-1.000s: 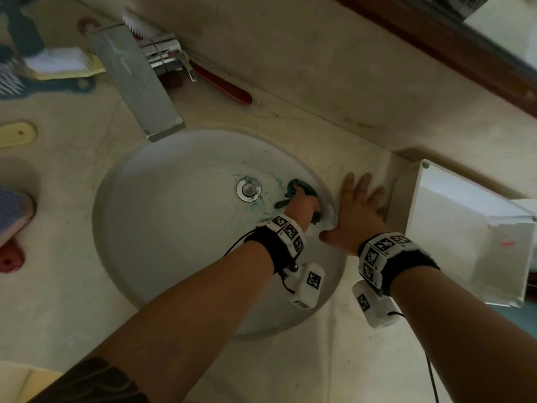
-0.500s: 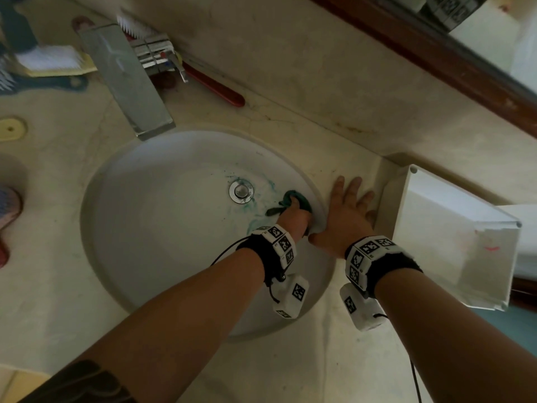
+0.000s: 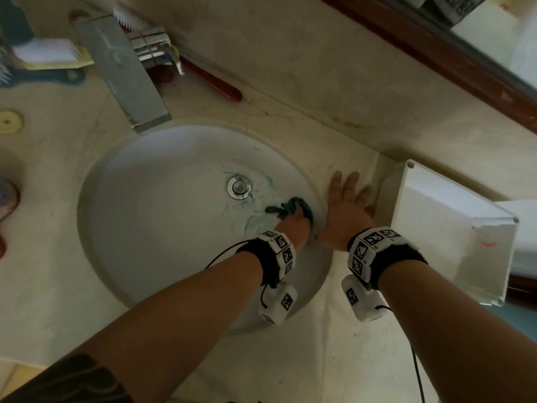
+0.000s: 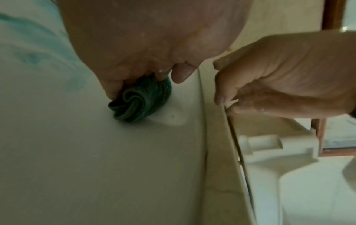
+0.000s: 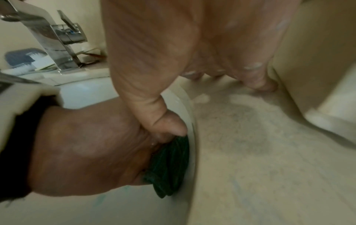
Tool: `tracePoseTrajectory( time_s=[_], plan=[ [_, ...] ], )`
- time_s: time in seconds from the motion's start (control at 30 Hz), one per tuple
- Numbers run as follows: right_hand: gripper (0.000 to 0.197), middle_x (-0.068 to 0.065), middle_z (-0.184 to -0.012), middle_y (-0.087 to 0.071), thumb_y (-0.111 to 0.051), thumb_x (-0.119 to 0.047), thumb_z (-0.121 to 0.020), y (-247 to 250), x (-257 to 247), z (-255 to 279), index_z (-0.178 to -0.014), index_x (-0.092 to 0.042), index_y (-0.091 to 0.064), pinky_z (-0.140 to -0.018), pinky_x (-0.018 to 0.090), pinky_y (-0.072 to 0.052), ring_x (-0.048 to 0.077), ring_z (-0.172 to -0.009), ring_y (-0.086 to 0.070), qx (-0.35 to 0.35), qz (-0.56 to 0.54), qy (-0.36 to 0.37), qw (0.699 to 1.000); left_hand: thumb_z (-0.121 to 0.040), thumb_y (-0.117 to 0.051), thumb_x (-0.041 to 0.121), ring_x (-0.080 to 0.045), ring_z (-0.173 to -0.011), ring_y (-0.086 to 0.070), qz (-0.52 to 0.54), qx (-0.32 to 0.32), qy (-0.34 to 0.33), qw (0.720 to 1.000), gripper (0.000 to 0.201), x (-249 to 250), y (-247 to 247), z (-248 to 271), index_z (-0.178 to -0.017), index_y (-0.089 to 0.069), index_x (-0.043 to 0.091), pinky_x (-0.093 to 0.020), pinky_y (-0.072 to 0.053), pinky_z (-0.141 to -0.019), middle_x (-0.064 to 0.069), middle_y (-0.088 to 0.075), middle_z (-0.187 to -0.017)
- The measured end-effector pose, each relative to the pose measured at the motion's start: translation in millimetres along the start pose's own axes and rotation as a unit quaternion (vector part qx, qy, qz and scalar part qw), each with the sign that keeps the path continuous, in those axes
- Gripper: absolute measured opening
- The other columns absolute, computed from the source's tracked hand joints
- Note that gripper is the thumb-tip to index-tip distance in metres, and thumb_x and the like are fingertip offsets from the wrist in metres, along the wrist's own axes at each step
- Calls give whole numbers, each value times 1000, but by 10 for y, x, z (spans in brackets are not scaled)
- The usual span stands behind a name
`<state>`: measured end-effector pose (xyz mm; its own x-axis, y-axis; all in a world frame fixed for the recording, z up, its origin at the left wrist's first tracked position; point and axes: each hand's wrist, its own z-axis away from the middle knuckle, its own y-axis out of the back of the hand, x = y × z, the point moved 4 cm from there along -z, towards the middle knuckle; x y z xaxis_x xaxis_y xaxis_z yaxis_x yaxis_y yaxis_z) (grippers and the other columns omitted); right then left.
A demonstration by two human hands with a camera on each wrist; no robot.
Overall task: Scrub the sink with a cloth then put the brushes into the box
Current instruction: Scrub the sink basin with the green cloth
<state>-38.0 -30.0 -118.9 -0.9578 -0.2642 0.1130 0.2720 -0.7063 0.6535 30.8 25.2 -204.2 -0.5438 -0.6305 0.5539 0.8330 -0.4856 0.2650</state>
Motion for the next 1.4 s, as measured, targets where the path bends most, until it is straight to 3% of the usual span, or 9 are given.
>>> tracePoseTrajectory(
  time_s=[0.13,0.27,0.5,0.63,0.77,0.87,1.1,1.23,1.4],
  plan=[
    [123,12,-154,36,-72,-33,-80,39,36,23,-148,-20,29,-117,61,-11,48,-142,20,-25,-10,0,1000,-99,-34,23,-35,-140,-29,-76,-32,-45,996,60,-162,-125,157,-155,-12,22,-39,-26,-115,-13,-17,-159],
    [118,9,-154,37,-68,-25,-82,64,68,27,-148,-23,29,-117,60,-12,46,-143,21,-27,-23,0,999,-99,-31,22,-34,-145,-18,-121,-84,-45,988,63,-225,-248,307,-155,-1,20,-40,-20,-118,-10,3,-161],
    [119,8,-154,37,-69,-24,-81,43,66,-14,-148,-24,29,-117,60,-12,45,-143,21,-25,-18,1,1000,-100,-28,18,-32,-148,2,-228,-47,-42,972,65,-144,-63,206,-153,8,13,-44,-6,-119,-6,11,-160],
    [119,7,-154,37,-69,-20,-81,60,99,-8,-148,-25,29,-116,59,-17,45,-144,19,-36,-8,0,999,-95,-37,28,-31,-147,-6,-273,-54,-51,959,72,-341,-131,270,-155,3,23,-44,-19,-116,-5,8,-162],
    [117,8,-154,37,-67,-13,-83,79,105,-16,-148,-25,29,-116,59,-19,46,-144,18,-41,-2,4,999,-93,-39,32,-25,-148,3,-324,-108,-59,938,72,-602,-258,405,-154,-1,29,-43,-23,-116,0,8,-162],
    [116,7,-154,37,-67,-12,-84,69,101,-38,-148,-26,29,-116,60,-18,46,-143,18,-37,-3,8,999,-96,-39,32,-29,-146,-17,-356,-114,-66,925,68,-652,-162,383,-154,-5,30,-44,-30,-112,-1,0,-162],
    [123,0,-155,36,-75,-23,-82,33,173,-110,-146,-35,29,-114,64,-18,43,-145,17,-34,-6,5,999,-93,-45,31,-28,-147,-13,-392,-104,-61,912,74,-643,23,339,-154,-4,31,-42,-28,-114,-2,3,-162],
    [129,3,-157,33,-80,-19,-78,90,173,-66,-148,-33,27,-115,63,-18,44,-145,15,-40,-7,6,999,-101,-38,33,-28,-148,-2,-465,-173,-101,862,66,-797,-9,566,-155,0,23,-38,-13,-117,-3,7,-161],
    [130,4,-158,30,-82,-16,-76,123,138,-71,-149,-33,25,-115,63,-18,45,-145,14,-30,-14,3,999,-100,-40,27,-27,-147,-13,-508,-203,-113,829,65,-997,128,611,-154,-4,31,-37,-24,-114,-4,3,-162]
  ],
)
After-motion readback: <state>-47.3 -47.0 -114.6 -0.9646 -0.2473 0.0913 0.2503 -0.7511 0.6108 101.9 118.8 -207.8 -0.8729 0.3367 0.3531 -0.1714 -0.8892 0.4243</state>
